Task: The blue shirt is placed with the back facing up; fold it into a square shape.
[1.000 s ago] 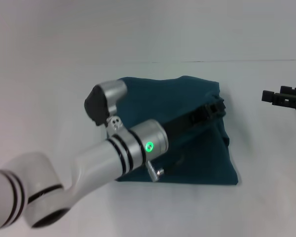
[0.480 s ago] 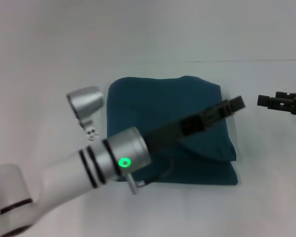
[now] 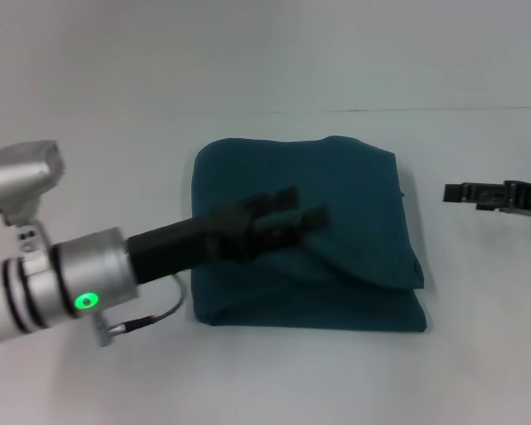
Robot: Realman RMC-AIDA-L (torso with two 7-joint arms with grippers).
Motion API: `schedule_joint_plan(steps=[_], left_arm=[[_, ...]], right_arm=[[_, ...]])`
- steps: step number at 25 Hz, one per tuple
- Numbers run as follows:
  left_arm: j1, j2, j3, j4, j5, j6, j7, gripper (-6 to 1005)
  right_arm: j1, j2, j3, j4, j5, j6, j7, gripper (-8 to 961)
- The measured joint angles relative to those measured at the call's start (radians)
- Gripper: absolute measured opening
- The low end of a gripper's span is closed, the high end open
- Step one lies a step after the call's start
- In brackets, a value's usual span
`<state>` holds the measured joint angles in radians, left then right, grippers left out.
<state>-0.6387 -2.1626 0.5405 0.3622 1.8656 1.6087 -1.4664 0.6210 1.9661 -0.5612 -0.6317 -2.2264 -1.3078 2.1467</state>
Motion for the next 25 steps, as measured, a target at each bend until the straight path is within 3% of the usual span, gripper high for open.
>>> schedule_joint_plan(steps=[6,11,25], left_arm=[[0.109,0.024,0.218,0.245,0.021,0.035,0.031,936],[0.124,0.038,0.221,0.289,0.102,0.080,0.048,936],[0.124,0.039,0.223,0.311,0.154,0.089,0.052,936]], right_arm=[[0.046,0.007,-0.016,0.075,-0.021,0.049,0.056,879],[0.076,0.016,-0.032,0.137,-0.022,0.105,0.065,877],[0.103,0.029,-0.071,0.179,-0.022,0.141,0.082,873]])
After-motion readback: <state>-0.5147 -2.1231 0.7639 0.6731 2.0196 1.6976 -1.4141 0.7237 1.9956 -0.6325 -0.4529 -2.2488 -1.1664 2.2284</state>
